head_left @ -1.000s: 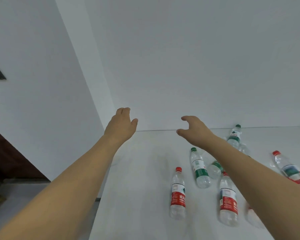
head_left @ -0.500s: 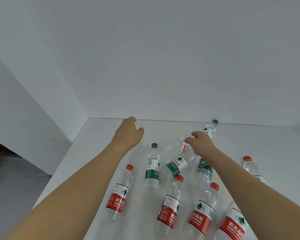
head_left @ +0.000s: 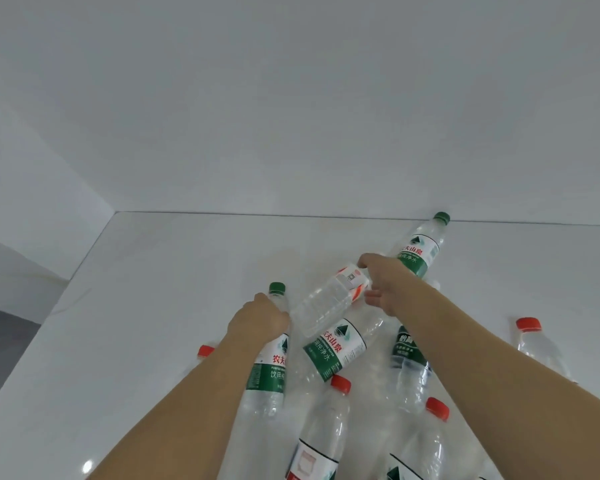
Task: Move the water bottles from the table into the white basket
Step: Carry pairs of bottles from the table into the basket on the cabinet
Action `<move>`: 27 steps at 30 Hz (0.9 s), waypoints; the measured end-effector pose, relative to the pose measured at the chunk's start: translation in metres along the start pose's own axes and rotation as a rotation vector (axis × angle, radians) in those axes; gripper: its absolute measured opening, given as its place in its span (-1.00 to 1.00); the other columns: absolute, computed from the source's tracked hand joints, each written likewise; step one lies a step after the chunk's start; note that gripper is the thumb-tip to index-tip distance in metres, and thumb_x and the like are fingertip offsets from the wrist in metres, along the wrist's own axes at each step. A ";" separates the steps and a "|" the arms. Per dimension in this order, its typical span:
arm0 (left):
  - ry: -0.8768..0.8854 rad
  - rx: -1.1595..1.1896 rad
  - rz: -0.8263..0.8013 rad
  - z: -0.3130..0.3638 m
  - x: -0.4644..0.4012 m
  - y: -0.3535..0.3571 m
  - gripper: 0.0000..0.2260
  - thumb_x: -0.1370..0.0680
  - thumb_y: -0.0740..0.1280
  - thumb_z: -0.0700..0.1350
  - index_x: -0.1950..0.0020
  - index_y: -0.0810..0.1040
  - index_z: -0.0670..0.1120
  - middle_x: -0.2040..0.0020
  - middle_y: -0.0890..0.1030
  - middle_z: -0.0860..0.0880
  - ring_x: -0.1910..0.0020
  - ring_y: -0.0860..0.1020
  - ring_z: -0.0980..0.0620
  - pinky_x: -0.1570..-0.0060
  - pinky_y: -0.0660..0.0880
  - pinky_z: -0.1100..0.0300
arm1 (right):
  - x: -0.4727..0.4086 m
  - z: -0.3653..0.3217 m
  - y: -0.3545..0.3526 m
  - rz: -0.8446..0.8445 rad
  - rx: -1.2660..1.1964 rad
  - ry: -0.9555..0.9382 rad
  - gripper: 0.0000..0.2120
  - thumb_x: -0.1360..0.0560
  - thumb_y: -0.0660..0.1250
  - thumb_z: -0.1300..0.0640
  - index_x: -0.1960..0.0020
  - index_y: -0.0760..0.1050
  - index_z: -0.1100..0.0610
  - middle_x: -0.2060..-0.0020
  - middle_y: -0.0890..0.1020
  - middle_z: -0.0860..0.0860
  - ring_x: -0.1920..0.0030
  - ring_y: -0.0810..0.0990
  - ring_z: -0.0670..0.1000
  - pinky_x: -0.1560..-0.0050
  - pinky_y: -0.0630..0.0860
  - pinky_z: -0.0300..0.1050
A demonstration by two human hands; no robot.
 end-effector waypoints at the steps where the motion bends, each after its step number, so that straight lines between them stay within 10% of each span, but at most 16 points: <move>1: -0.006 -0.027 -0.015 -0.002 -0.004 0.005 -0.53 -0.48 0.34 0.07 -0.28 0.30 -0.13 -0.03 0.59 -0.12 0.05 0.62 -0.10 -0.02 0.60 0.00 | -0.007 0.003 0.012 -0.038 -0.027 0.047 -0.88 -0.49 0.28 0.18 0.01 0.39 0.18 0.14 0.56 0.13 0.25 0.54 0.03 0.22 0.63 -0.09; 6: -0.047 -0.001 -0.026 -0.015 -0.027 0.019 -0.48 -0.45 0.36 0.13 -0.20 0.17 -0.07 0.06 0.59 -0.08 0.12 0.63 -0.09 0.02 0.60 0.00 | -0.047 0.019 0.051 -0.078 0.023 0.143 -0.60 -0.52 0.28 0.10 -0.32 0.39 0.19 -0.15 0.51 0.14 -0.15 0.50 0.15 -0.21 0.50 0.09; 11: 0.017 0.017 0.071 -0.022 -0.041 0.025 -0.50 -0.43 0.36 0.16 -0.11 0.13 -0.03 0.13 0.54 -0.02 0.25 0.58 0.00 0.33 0.44 0.13 | -0.076 0.021 0.066 -0.017 -0.117 0.126 -0.41 -0.38 0.47 0.03 -0.33 0.38 0.17 -0.14 0.55 0.13 -0.10 0.56 0.18 -0.16 0.53 0.11; 20: 0.088 0.227 0.012 -0.035 -0.042 0.019 -0.49 -0.41 0.44 0.12 -0.15 0.25 -0.05 0.07 0.59 -0.05 0.21 0.64 -0.01 0.29 0.53 0.13 | -0.067 0.019 0.071 0.142 -0.377 0.021 -0.21 -0.12 0.61 0.03 -0.20 0.25 0.12 0.03 0.53 0.12 0.11 0.59 0.13 0.22 0.56 0.01; 27: 0.229 0.483 0.235 -0.032 0.007 -0.040 -0.46 -0.39 0.46 0.06 -0.21 0.24 0.04 0.07 0.54 0.04 0.20 0.59 0.06 0.32 0.47 0.20 | 0.027 -0.032 0.056 0.109 -0.126 -0.545 -0.37 -0.24 0.52 0.03 -0.15 0.21 -0.08 0.13 0.52 -0.12 0.17 0.54 -0.10 0.31 0.39 -0.17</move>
Point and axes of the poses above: each hand's wrist, its own x-axis away from the middle knuckle, its own y-axis out of the palm, z = x × y, the point moved 6 cm from there along -x, towards the middle knuckle
